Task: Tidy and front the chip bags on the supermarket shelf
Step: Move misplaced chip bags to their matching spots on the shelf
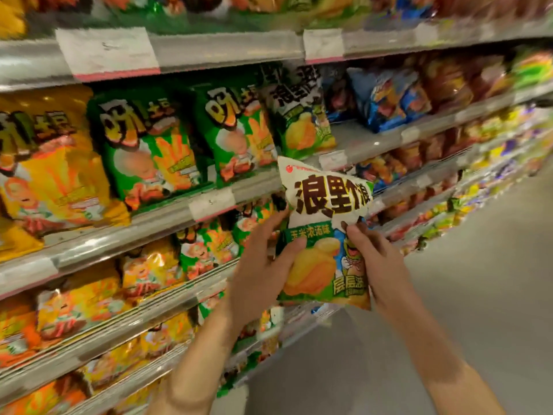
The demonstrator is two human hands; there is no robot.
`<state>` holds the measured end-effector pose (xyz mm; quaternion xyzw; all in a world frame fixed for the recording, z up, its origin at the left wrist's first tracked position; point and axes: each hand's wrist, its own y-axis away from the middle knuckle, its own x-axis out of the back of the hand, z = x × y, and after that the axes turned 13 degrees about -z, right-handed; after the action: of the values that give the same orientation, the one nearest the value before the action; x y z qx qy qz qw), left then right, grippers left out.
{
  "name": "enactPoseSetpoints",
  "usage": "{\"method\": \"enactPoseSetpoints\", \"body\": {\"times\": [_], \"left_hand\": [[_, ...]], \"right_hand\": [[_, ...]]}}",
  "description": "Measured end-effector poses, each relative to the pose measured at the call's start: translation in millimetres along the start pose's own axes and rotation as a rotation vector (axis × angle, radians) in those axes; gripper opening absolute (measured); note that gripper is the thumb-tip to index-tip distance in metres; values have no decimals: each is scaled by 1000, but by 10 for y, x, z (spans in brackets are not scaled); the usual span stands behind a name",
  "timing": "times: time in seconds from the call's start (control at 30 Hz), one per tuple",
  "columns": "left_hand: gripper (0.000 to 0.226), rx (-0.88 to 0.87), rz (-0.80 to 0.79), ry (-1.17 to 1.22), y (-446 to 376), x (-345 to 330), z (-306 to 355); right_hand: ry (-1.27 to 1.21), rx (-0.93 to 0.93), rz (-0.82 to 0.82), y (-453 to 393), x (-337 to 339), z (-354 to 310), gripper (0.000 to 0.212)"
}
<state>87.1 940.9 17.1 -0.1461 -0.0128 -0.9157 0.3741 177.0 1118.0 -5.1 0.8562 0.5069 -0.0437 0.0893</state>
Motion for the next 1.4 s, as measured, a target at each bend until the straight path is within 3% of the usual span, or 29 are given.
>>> {"method": "enactPoseSetpoints", "body": {"times": [0.13,0.23,0.43,0.53,0.63,0.7,0.87,1.0,1.13,1.23,1.4], "left_hand": [[48,-8,-49,25,-638,-310,26],[50,-33,-83,37,-1176,-516,11],[47,-117,-95,183,-2191,-731,156],[49,-132,-61,175,-2556,-777,227],[50,-144,-19,106,-2853,-758,222],[57,-139,30,70,-3018,-719,203],[61,-127,199,-161,-3252,-675,310],[50,-128,579,-525,-3307,-570,436],[51,13,928,-709,-3414,-337,353],[66,174,966,-736,-3463,-282,283],[75,320,917,-656,-3462,-378,348]], "right_hand": [[49,19,49,-371,459,-123,81],[88,51,74,-698,789,-327,66],[190,107,109,-1516,1236,-840,65],[209,135,90,-1889,1372,-1021,41],[222,150,43,-2247,1455,-1104,46],[253,141,8,-2504,1496,-1146,56],[369,193,-169,-3133,1568,-1373,46],[356,248,-220,-3684,1642,-1613,19],[447,323,-333,-4164,1555,-1717,22],[457,398,-356,-4380,1445,-1687,43],[490,388,-430,-4461,1427,-1573,43]]}}
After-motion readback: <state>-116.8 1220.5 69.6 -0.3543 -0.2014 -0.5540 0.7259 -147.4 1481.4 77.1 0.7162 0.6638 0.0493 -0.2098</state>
